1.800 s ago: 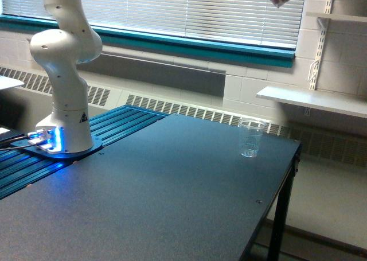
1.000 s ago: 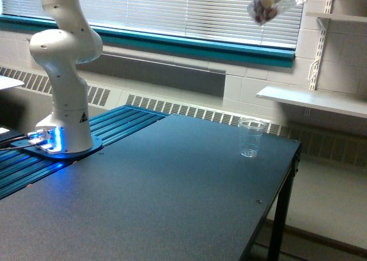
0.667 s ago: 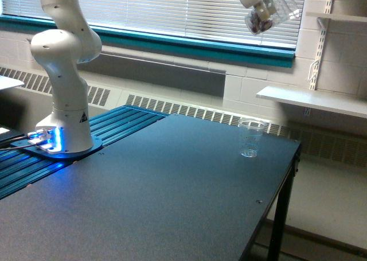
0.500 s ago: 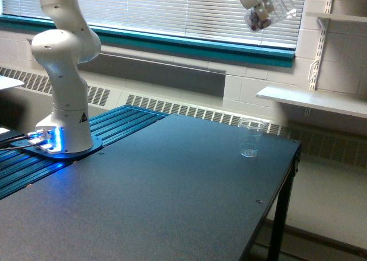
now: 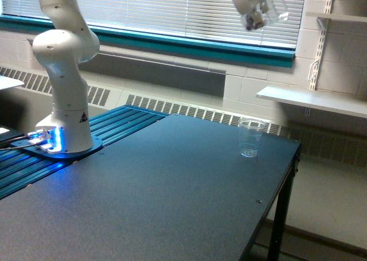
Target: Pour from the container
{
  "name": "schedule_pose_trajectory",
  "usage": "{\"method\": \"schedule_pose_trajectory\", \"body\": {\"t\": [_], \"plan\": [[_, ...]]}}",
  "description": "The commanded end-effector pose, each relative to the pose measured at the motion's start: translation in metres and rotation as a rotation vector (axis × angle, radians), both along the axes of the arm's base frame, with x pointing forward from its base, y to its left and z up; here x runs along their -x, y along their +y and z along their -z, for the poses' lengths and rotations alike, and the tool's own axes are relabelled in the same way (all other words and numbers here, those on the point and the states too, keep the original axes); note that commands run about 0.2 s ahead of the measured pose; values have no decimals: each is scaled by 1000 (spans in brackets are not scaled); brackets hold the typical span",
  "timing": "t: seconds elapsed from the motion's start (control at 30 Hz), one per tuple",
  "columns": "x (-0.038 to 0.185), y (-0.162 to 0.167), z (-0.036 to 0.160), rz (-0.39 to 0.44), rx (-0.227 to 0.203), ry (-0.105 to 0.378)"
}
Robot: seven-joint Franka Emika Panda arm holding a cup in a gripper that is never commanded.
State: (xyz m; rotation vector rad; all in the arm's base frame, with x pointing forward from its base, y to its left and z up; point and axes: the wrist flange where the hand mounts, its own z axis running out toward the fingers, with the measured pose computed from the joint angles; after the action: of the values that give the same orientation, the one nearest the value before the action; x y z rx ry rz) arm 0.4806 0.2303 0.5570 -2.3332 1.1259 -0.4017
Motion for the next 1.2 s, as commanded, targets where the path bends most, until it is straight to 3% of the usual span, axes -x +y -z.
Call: {"method": "schedule_pose_trajectory", "body": {"t": [0.03, 0.2, 0.47, 0.6, 1.0, 1.2], "plan": [[-5, -11, 35, 123, -52, 90], [-5, -15, 62, 171, -61, 131], [2, -4, 117, 181, -5, 179], [6, 4, 137, 191, -2, 210], [18, 34, 173, 199, 4, 263], [23, 48, 184, 242, -41, 322]]}}
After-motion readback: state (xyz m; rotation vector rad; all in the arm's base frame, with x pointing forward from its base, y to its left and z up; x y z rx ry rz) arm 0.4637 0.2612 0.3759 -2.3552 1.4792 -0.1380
